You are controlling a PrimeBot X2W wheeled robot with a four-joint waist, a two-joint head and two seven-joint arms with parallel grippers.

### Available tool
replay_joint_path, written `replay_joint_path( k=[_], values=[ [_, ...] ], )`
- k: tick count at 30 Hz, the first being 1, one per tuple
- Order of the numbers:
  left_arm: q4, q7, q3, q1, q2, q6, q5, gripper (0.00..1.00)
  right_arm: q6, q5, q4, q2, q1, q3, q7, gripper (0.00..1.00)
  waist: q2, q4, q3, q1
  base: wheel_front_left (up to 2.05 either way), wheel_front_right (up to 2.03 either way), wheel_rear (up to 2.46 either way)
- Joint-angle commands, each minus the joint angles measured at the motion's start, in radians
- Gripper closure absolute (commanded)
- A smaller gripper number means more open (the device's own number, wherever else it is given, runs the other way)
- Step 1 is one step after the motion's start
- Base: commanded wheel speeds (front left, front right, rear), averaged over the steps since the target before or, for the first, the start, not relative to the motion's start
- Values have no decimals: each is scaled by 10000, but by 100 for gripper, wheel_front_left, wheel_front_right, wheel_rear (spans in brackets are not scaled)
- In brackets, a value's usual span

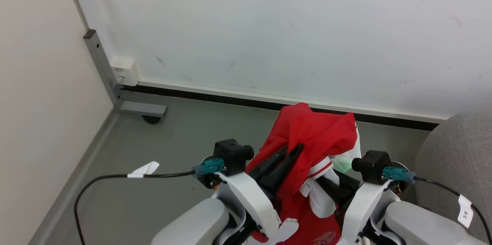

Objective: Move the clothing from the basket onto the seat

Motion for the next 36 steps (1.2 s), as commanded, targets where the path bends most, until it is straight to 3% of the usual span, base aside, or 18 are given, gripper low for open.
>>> replay_joint_path(
  k=[1,7,8,9,10,24,36],
  values=[
    [0,-76,47,34,74,41,-80,100,-21,55,61,-18,-19,-71,-85,100,-1,-46,8,-1,0,0,0],
    [95,-84,90,131,130,145,-121,99,-21,-196,-302,95,364,-916,-89,100,-1,-360,66,-1,0,0,0],
    [121,-61,97,146,138,175,-123,63,-21,-291,-375,90,413,-1019,-85,100,-1,-418,72,-1,0,0,0],
    [142,-64,104,151,151,215,-124,16,-21,-371,-431,86,464,-1102,-86,100,-1,-479,81,-1,0,0,0],
    [163,-46,98,163,153,215,-136,0,-21,-448,-486,77,526,-1197,-86,100,-1,-534,92,-1,0,0,0],
    [-251,-275,217,342,378,428,25,0,-21,-1638,-1035,-308,1678,-3378,-86,100,-1,-1479,185,-1,0,0,0],
    [-939,-488,463,762,768,469,509,0,-21,-2935,-2058,-805,2300,-5605,-79,100,-1,-3347,388,-1,0,0,0]
  ],
)
